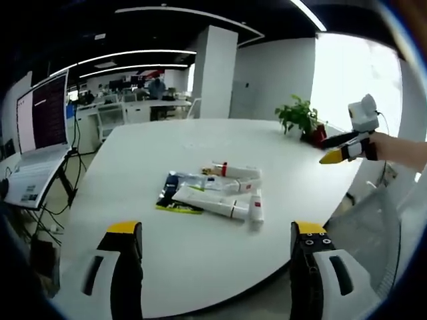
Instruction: Arrange the skincare products in the storage area until every visible bottle or jar stands upright without overlapping.
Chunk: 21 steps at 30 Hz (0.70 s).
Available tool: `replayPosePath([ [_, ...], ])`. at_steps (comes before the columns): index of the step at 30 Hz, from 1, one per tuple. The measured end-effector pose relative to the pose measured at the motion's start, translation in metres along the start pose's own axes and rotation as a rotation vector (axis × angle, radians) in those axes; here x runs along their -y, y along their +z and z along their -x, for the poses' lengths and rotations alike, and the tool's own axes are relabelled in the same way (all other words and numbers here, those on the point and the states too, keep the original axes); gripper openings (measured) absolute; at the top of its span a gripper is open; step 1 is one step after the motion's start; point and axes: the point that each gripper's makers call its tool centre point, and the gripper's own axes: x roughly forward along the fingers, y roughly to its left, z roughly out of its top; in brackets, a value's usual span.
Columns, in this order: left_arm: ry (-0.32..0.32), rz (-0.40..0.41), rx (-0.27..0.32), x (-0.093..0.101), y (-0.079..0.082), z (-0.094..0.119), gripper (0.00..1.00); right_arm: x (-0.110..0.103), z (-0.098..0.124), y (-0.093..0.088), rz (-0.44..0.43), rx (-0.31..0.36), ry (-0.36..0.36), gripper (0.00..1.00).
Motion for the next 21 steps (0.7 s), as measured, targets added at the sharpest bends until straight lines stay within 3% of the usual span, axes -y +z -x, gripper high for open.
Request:
replayPosePath([
  [21,0.023,-0.007,-0.029,-0.005,-0.007,-0.002,0.85,0.008,-0.041,0.017,0.103,-0.094,0.074,0.86],
])
